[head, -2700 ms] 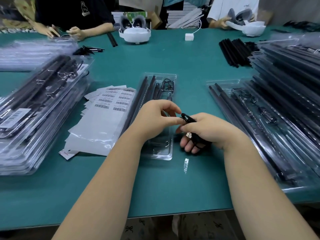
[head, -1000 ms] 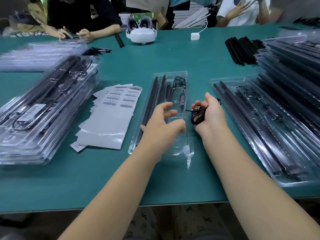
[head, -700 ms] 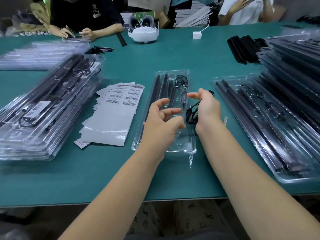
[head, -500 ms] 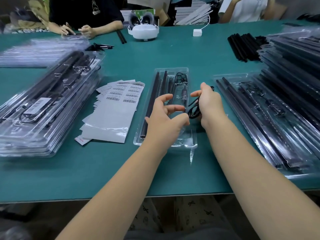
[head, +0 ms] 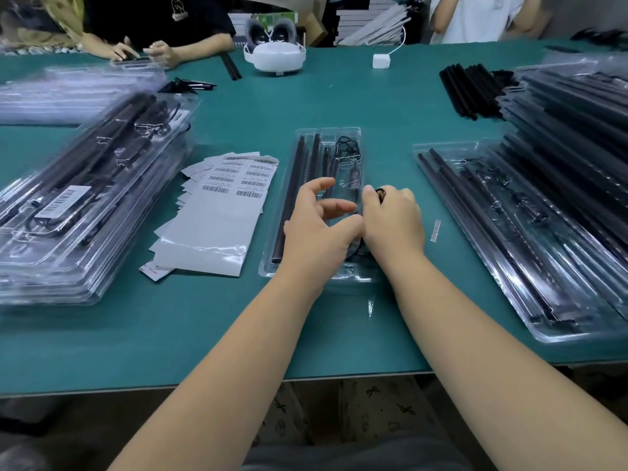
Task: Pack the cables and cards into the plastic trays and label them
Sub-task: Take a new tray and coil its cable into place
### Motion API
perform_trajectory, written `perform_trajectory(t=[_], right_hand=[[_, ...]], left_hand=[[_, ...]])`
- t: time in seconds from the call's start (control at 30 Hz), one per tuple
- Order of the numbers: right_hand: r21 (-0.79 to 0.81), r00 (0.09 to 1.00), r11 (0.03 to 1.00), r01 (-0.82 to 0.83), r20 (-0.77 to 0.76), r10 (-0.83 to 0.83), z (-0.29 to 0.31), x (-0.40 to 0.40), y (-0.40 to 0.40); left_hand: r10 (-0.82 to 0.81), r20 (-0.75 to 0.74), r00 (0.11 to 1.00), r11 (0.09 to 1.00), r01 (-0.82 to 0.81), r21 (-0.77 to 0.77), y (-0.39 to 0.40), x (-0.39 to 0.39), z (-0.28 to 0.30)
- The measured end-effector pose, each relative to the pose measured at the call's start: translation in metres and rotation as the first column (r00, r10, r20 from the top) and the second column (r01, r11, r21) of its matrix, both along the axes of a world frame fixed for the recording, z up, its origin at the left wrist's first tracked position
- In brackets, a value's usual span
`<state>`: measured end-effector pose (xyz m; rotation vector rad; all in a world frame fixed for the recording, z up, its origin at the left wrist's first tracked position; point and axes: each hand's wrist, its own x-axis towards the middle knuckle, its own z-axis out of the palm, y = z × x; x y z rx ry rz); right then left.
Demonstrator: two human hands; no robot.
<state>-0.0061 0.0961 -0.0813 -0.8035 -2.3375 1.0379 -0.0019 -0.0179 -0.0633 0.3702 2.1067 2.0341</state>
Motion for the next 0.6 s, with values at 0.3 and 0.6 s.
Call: perform_trajectory(t=[0.3,0.6], right_hand=[[-0.036,0.989,0.999,-0.022,0.147,0.027,0.001,-0.003,0.009],[0.069,0.991,0.997,0.038,0.122,-0.046,-0.004,-0.006,0.001]], left_hand=[[-0.518,-0.404,0.754,0.539,-0.078,-0.839,-0.031,0.005,-0.006],[-0.522,-0.449,0.725,0.442,-0.221,-0.870,-0.022,0.001,-0.010]])
